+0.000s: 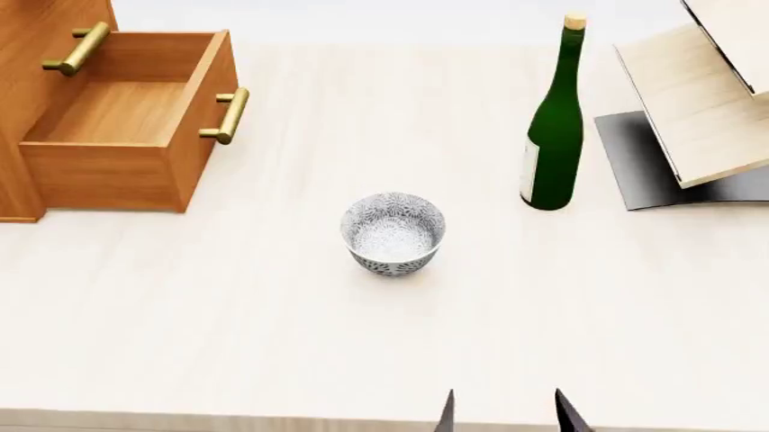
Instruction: Put the bowl in the bottom drawer of the cabinet and close it.
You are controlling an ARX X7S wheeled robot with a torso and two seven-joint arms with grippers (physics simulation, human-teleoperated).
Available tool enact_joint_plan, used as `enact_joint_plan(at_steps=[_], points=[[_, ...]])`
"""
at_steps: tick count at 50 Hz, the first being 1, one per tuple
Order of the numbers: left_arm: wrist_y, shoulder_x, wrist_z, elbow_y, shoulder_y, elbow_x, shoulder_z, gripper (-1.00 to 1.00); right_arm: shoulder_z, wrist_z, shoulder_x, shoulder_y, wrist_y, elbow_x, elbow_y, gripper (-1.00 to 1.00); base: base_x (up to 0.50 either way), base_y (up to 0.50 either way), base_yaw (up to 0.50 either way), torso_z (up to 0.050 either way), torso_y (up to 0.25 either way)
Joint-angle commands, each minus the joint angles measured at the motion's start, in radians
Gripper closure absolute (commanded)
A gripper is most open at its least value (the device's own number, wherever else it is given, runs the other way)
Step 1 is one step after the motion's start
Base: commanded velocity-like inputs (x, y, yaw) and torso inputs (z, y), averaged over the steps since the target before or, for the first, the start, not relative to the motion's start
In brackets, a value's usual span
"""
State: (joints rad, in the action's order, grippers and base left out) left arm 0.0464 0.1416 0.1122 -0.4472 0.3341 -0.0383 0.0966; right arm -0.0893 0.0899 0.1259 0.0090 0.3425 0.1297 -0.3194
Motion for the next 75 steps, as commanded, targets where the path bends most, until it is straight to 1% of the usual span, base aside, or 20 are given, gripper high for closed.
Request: enact_joint_plan(at_steps=[1,4,7,8,12,13,19,25,34,37,40,45,49,50,56,75], points=[[0.152,0.013,0.028,0.016,0.142,0.005,0.004,-1.0,0.008,0.026,0.052,0.048,0.308,0.048,-0.314,-1.0,0.0,0.0,0.0,0.0,0.0],[0.159,0.012,0.039,0.016,0.156,0.001,0.001,-1.0,0.032,0.035,0.058,0.094,0.423,0.084,-0.411,-1.0,0.0,0.0,0.0,0.0,0.0],[0.163,0.012,0.045,0.036,0.15,-0.01,-0.003,-1.0,0.052,0.041,0.061,0.134,0.498,0.111,-0.467,-1.0,0.0,0.0,0.0,0.0,0.0],[0.17,0.01,0.051,0.045,0.153,-0.003,-0.003,-1.0,0.07,0.044,0.06,0.169,0.561,0.135,-0.502,-1.0,0.0,0.0,0.0,0.0,0.0],[0.17,0.014,0.055,0.041,0.153,-0.01,-0.002,-1.0,0.113,0.05,0.056,0.249,0.669,0.182,-0.557,-1.0,0.0,0.0,0.0,0.0,0.0],[0.175,0.013,0.054,0.044,0.154,-0.01,0.002,-1.0,0.142,0.05,0.047,0.289,0.728,0.212,-0.581,-1.0,0.0,0.0,0.0,0.0,0.0],[0.189,0.018,0.057,0.058,0.148,-0.014,0.009,-1.0,0.189,0.06,0.039,0.4,0.874,0.271,-0.646,-1.0,0.0,0.0,0.0,0.0,0.0],[0.21,0.019,0.066,0.082,0.14,0.002,0.017,-1.0,0.24,0.069,0.016,0.496,0.974,0.318,-0.671,-1.0,0.0,0.0,0.0,0.0,0.0],[0.209,0.026,0.077,0.079,0.142,0.005,0.023,-1.0,0.25,0.092,0.015,0.567,1.016,0.336,-0.666,-1.0,0.0,0.0,0.0,0.0,0.0],[0.211,0.029,0.08,0.081,0.141,0.004,0.025,-1.0,0.258,0.094,0.011,0.567,1.016,0.343,-0.662,-1.0,0.0,0.0,0.0,0.0,0.0],[0.211,0.031,0.083,0.082,0.14,0.004,0.027,-1.0,0.23,0.107,0.029,0.56,0.992,0.328,-0.656,-1.0,0.0,0.0,0.0,0.0,0.0],[0.213,0.035,0.086,0.084,0.139,0.0,0.029,-1.0,0.223,0.114,0.029,0.56,0.993,0.334,-0.655,-1.0,0.0,0.0,0.0,0.0,0.0],[0.211,0.039,0.09,0.081,0.139,-0.001,0.031,-1.0,0.237,0.115,0.022,0.562,0.998,0.346,-0.657,-1.0,0.0,0.28,0.0,0.0,0.0],[0.21,0.039,0.091,0.08,0.138,-0.001,0.032,-1.0,0.218,0.121,0.035,0.555,0.975,0.333,-0.655,-1.0,0.0,0.29,0.0,0.0,0.0],[0.211,0.043,0.096,0.084,0.136,0.0,0.037,-1.0,0.224,0.119,0.034,0.539,0.957,0.34,-0.641,-1.0,0.0,0.29,0.0,0.0,0.0],[0.208,0.054,0.112,0.078,0.138,-0.002,0.05,-1.0,0.244,0.131,0.032,0.54,0.962,0.375,-0.641,-1.0,0.0,0.29,0.0,0.0,0.0]])
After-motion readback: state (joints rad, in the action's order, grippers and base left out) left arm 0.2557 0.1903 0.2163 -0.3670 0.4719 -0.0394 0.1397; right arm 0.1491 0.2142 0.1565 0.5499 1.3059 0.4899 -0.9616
